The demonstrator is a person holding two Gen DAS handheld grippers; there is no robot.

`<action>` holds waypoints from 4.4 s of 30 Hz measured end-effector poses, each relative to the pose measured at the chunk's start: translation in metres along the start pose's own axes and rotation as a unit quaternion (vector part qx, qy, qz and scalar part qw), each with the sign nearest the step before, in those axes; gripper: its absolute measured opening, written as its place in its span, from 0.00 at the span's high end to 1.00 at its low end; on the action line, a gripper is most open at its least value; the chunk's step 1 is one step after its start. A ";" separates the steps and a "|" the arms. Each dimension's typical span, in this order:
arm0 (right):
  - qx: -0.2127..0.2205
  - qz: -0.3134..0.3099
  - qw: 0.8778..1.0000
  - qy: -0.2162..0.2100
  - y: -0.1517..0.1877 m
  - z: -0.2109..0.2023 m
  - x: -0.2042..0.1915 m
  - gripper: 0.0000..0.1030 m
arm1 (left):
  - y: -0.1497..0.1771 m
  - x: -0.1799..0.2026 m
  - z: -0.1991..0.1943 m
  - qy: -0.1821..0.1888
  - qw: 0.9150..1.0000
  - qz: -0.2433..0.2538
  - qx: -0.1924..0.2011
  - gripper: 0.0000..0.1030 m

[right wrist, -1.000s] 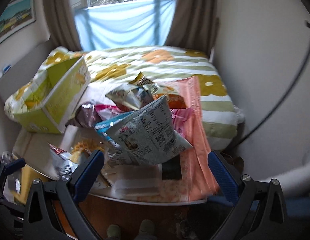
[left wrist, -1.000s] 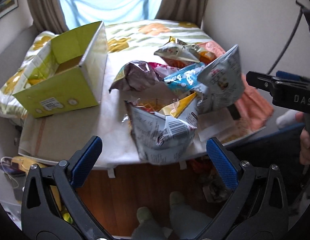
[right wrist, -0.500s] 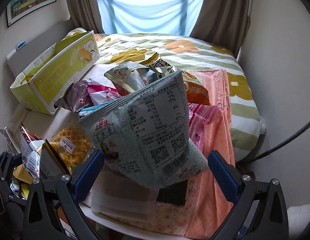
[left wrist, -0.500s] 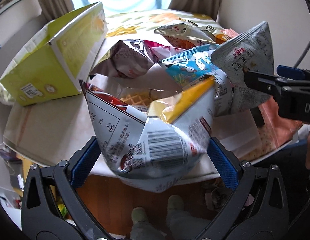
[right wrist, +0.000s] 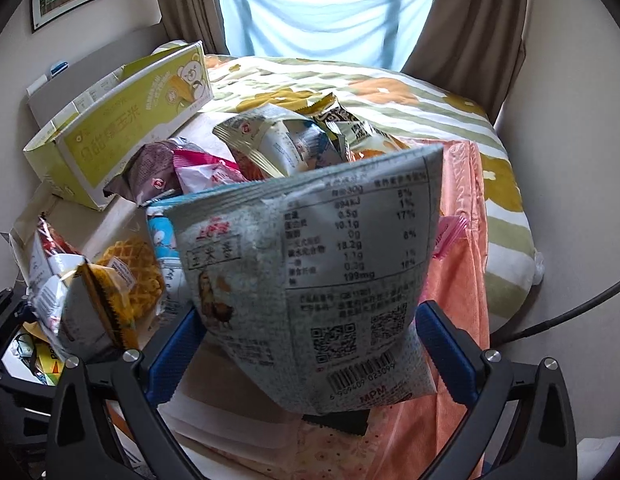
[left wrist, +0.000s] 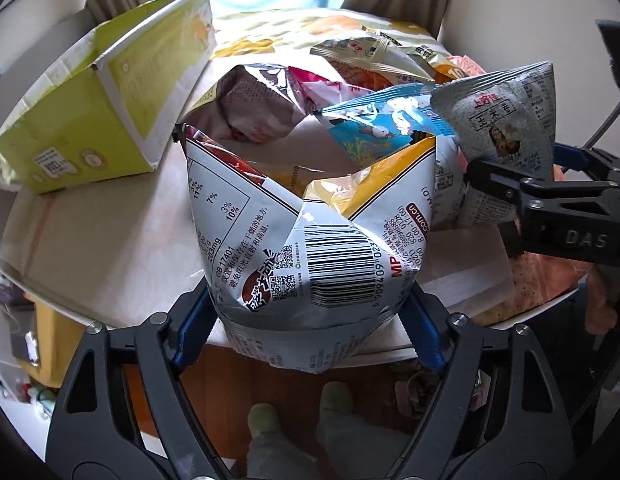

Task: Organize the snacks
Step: 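Grasp a white chip bag with the left gripper while the right grasps a grey corn-snack bag, then carry both bags over the yellow box and release them inside with both grippers, then move both grippers back to the snack pile on the table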

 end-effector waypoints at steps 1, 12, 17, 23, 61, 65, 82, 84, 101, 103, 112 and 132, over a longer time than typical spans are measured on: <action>-0.001 0.002 1.000 -0.001 0.001 0.001 0.000 0.00 | 0.000 0.000 -0.002 0.002 1.000 0.000 0.000 0.23; -0.013 0.039 0.999 -0.013 0.003 -0.009 0.011 0.33 | -0.009 -0.003 -0.025 0.000 1.000 -0.001 0.008 0.23; -0.019 0.056 0.998 -0.023 -0.001 -0.026 0.010 0.38 | -0.023 -0.008 -0.049 -0.011 1.000 0.002 0.024 0.23; -0.014 0.059 0.998 -0.016 -0.006 -0.055 0.002 0.38 | -0.045 -0.023 -0.083 -0.015 0.998 -0.009 0.056 0.23; -0.026 0.124 0.991 -0.032 -0.171 0.043 -0.308 0.39 | -0.135 -0.378 -0.002 0.039 0.997 0.058 -0.035 0.23; -0.042 0.129 0.991 -0.013 -0.169 0.051 -0.314 0.39 | -0.138 -0.374 0.007 0.050 0.995 0.073 -0.046 0.15; -0.058 0.075 0.995 -0.033 -0.169 0.061 -0.338 0.38 | -0.115 -0.406 -0.016 0.015 0.999 0.024 -0.027 0.06; -0.066 0.075 0.994 -0.039 -0.165 0.067 -0.342 0.38 | -0.111 -0.406 -0.019 0.008 0.999 0.025 -0.023 0.06; -0.034 0.109 0.993 -0.033 -0.156 0.065 -0.334 0.06 | -0.108 -0.408 -0.034 0.008 0.999 0.044 -0.002 0.06; -0.031 0.113 0.993 -0.032 -0.154 0.062 -0.334 0.06 | -0.106 -0.408 -0.038 0.010 0.999 0.047 0.004 0.06; -0.013 0.113 0.993 -0.023 -0.147 0.042 -0.337 0.06 | -0.096 -0.405 -0.049 0.017 0.999 0.033 0.018 0.06; 0.051 0.111 0.991 -0.054 -0.129 -0.044 -0.257 0.06 | -0.093 -0.318 -0.108 -0.008 0.998 0.003 0.062 0.06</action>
Point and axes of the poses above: each gripper's, at about its wrist camera, not at the fingertips, and z roughly the way its jaws point, x to its right, y to its underside, the point moved 3 cm from there along z, roughly the way its jaws point, and after that the axes turned 15 degrees about z, right-handed, at the moved point
